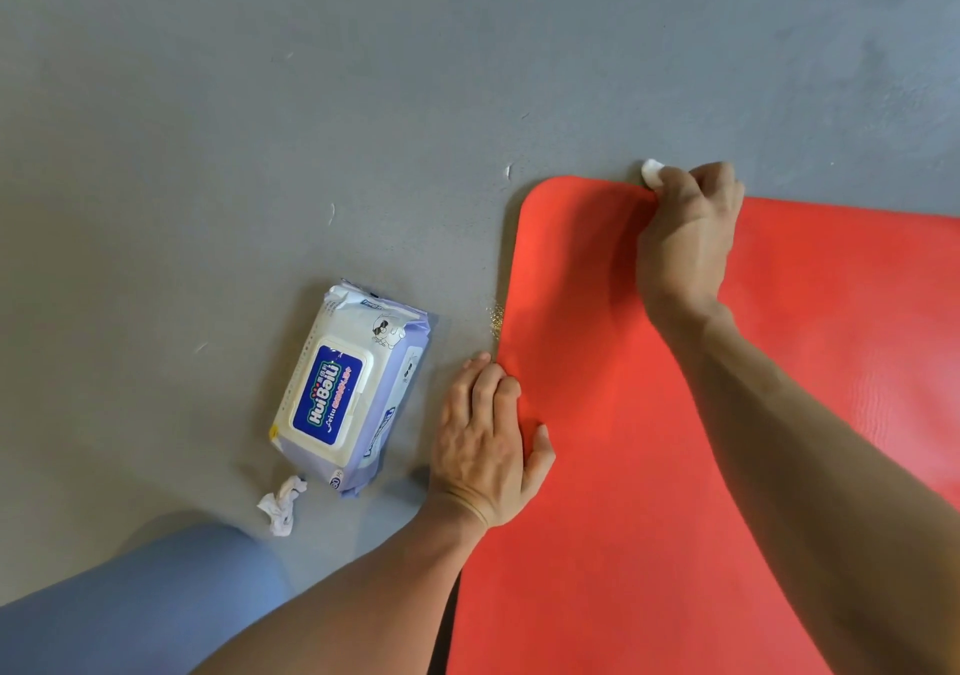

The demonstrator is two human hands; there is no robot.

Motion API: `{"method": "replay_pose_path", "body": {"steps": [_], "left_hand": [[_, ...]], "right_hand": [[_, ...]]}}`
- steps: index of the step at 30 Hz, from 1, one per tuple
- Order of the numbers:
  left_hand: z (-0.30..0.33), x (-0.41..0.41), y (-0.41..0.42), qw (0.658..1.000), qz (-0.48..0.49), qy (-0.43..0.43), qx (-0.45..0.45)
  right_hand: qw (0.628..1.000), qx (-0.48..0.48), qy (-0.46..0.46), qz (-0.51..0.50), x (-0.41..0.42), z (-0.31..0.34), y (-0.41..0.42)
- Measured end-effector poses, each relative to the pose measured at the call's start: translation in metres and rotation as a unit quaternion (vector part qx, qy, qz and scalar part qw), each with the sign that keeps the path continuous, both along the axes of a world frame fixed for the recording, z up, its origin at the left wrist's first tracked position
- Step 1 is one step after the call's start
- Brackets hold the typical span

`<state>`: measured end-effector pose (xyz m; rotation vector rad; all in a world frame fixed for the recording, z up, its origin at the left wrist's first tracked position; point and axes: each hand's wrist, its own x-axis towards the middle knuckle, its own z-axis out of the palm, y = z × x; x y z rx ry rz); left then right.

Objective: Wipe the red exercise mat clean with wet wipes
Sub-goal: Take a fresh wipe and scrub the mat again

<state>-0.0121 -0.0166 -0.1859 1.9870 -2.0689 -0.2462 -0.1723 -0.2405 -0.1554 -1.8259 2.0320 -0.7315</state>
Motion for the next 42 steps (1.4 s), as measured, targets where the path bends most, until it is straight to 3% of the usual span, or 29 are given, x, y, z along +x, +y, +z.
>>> {"method": "replay_pose_path", "body": {"steps": [3, 6, 7, 9, 12, 15, 18, 20, 22, 26, 28, 34, 42], "left_hand": [[-0.001, 0.001, 0.001, 1.0, -0.001, 0.001, 0.0], [-0.001, 0.0, 0.001, 1.0, -0.002, -0.002, 0.002], [-0.001, 0.0, 0.001, 1.0, -0.003, -0.002, 0.003], [0.0, 0.0, 0.0, 1.0, -0.004, -0.004, 0.006], [-0.001, 0.001, 0.001, 1.0, -0.007, -0.006, 0.008], [-0.001, 0.001, 0.0, 1.0, -0.014, -0.008, 0.006], [-0.001, 0.001, 0.0, 1.0, -0.013, -0.007, 0.005], [-0.001, 0.002, -0.001, 1.0, -0.013, -0.005, 0.004], [-0.001, 0.002, -0.002, 1.0, -0.012, -0.003, 0.002], [0.0, 0.002, -0.002, 1.0, -0.012, 0.001, 0.0], [0.0, 0.002, -0.001, 1.0, -0.009, -0.002, 0.004], [0.001, 0.0, -0.003, 1.0, -0.005, -0.026, -0.008], [0.012, -0.021, 0.009, 0.987, -0.057, -0.151, -0.013]], "right_hand": [[0.997, -0.024, -0.035, 0.059, 0.03, 0.003, 0.031], [0.961, -0.047, -0.009, 0.273, 0.038, 0.0, 0.057], [0.955, -0.057, 0.011, 0.292, 0.026, -0.003, 0.049], [0.971, -0.028, 0.003, 0.237, -0.002, -0.005, 0.028], [0.997, -0.035, 0.008, 0.075, -0.034, -0.005, 0.002], [0.999, -0.032, -0.01, 0.029, -0.026, -0.011, 0.004], [0.988, -0.045, -0.02, 0.144, -0.01, -0.013, 0.03], [0.956, -0.059, -0.013, 0.288, -0.018, -0.015, 0.048], [0.934, -0.072, 0.005, 0.351, -0.037, -0.016, 0.047], [0.987, -0.044, 0.0, 0.154, -0.055, -0.017, 0.045], [0.994, -0.029, -0.028, 0.099, -0.049, -0.015, 0.066], [0.984, -0.014, -0.038, 0.174, -0.058, -0.009, 0.15], [0.978, 0.03, -0.046, 0.2, -0.079, 0.005, 0.233]]}}
